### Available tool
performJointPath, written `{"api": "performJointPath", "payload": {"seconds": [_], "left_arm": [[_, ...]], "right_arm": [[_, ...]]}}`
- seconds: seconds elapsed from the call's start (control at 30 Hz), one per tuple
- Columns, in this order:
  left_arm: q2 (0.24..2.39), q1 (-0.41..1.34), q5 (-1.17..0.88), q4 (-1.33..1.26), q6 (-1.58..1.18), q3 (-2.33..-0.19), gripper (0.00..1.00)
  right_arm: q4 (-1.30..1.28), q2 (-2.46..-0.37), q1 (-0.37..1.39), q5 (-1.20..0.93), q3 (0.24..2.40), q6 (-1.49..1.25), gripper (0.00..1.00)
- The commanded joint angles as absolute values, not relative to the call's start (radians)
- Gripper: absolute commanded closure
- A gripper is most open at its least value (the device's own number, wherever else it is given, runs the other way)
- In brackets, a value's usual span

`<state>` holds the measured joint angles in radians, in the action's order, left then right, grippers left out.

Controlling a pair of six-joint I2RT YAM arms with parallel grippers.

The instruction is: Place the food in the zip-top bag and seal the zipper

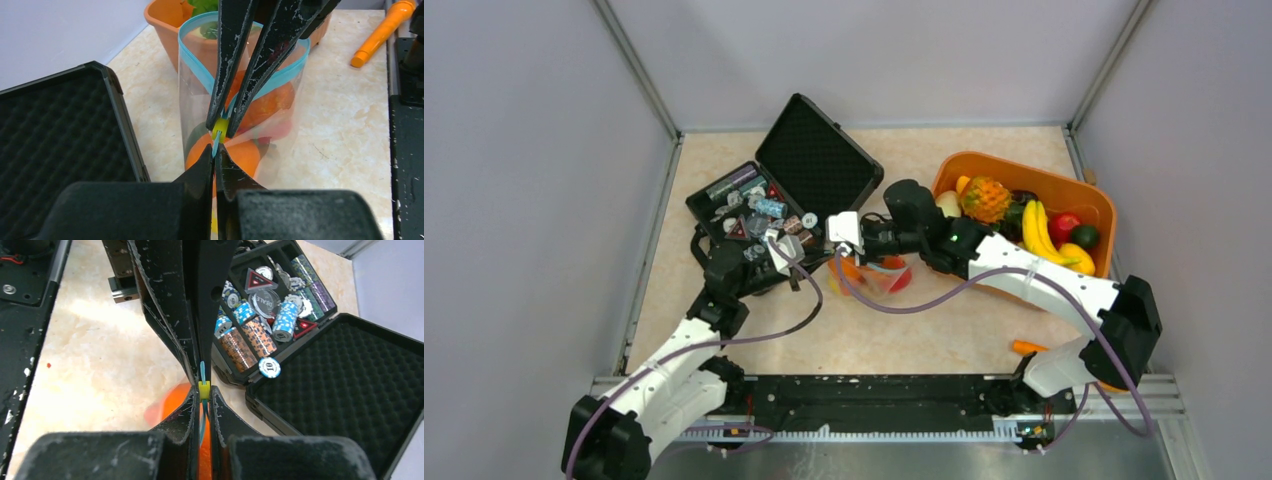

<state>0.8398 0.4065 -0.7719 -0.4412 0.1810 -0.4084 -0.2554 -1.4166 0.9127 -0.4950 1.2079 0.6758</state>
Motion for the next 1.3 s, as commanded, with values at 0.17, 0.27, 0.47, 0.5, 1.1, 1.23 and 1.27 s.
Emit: {"api": "performJointPath", "payload": {"seconds": [0.17,0.27,0.47,0.5,1.1,1.23,1.27], "left_arm": [[0.817,0.403,-0.702,-0.491,0.178,-0.410,1.00],[0.825,0.403,-0.744,-0.493,0.181,-0.413,1.00],[0.886,0.403,-0.930,-0.463,0.224,-0.433,0.50],[0.894,0.404,-0.946,-0.464,0.233,-0.433,0.48],[1.077,0.407,-0.917,-0.913,0.041,-0.385,0.65],[1.076,0.419,-0.872,-0.962,0.049,-0.354,0.79],[1.075,0.422,-0.867,-0.954,0.065,-0.354,0.84]], "right_arm": [[-0.367,-1.376,0.916,-0.381,1.260,0.715,1.00],[-0.350,-1.371,0.916,-0.387,1.250,0.713,1.00],[-0.267,-1.368,0.916,-0.412,1.254,0.678,1.00],[-0.265,-1.368,0.917,-0.421,1.259,0.678,1.00],[-0.277,-1.352,0.916,-0.519,1.284,0.667,1.00],[-0.269,-1.349,0.916,-0.535,1.290,0.657,1.00],[-0.269,-1.348,0.916,-0.533,1.291,0.655,1.00]]}}
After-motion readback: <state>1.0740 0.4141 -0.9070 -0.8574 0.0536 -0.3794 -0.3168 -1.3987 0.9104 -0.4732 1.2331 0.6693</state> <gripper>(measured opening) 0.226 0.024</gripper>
